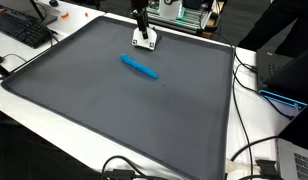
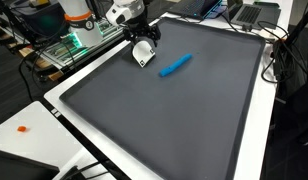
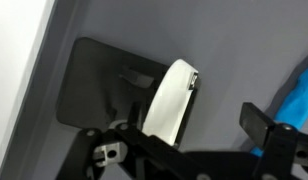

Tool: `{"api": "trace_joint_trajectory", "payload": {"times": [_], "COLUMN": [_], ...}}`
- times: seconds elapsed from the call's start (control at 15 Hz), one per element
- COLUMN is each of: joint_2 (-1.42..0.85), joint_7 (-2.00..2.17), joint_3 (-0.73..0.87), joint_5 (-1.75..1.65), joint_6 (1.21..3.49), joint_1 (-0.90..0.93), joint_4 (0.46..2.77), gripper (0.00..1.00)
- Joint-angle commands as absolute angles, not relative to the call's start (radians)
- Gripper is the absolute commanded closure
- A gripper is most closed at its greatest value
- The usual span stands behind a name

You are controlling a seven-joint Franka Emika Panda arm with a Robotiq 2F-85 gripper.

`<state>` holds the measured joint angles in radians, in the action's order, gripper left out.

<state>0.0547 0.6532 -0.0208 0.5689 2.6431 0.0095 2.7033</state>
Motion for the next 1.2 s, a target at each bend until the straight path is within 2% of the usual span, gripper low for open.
{"api": "trace_joint_trajectory", "payload": {"times": [0.0, 0.2, 0.4, 0.53, 0.6, 0.67, 0.73, 0.87, 1.0, 1.13], "joint_2": [0.040, 0.032, 0.027, 0.022, 0.020, 0.019, 0.018, 0.017, 0.015, 0.013], "joint_7": [0.676, 0.706, 0.727, 0.737, 0.747, 0.748, 0.753, 0.763, 0.773, 0.779], "joint_3": [-0.028, -0.030, -0.031, -0.031, -0.032, -0.031, -0.032, -0.031, -0.031, -0.031], "joint_5": [0.616, 0.624, 0.638, 0.641, 0.641, 0.644, 0.645, 0.650, 0.664, 0.677], "joint_6": [2.684, 2.700, 2.714, 2.721, 2.724, 2.724, 2.726, 2.730, 2.731, 2.730], "joint_1": [0.021, 0.022, 0.023, 0.024, 0.024, 0.024, 0.024, 0.024, 0.024, 0.024], "joint_4": [2.710, 2.709, 2.709, 2.708, 2.708, 2.707, 2.708, 2.707, 2.706, 2.704], "gripper": [0.00, 0.00, 0.12, 0.28, 0.34, 0.34, 0.48, 0.68, 0.75, 0.97]}}
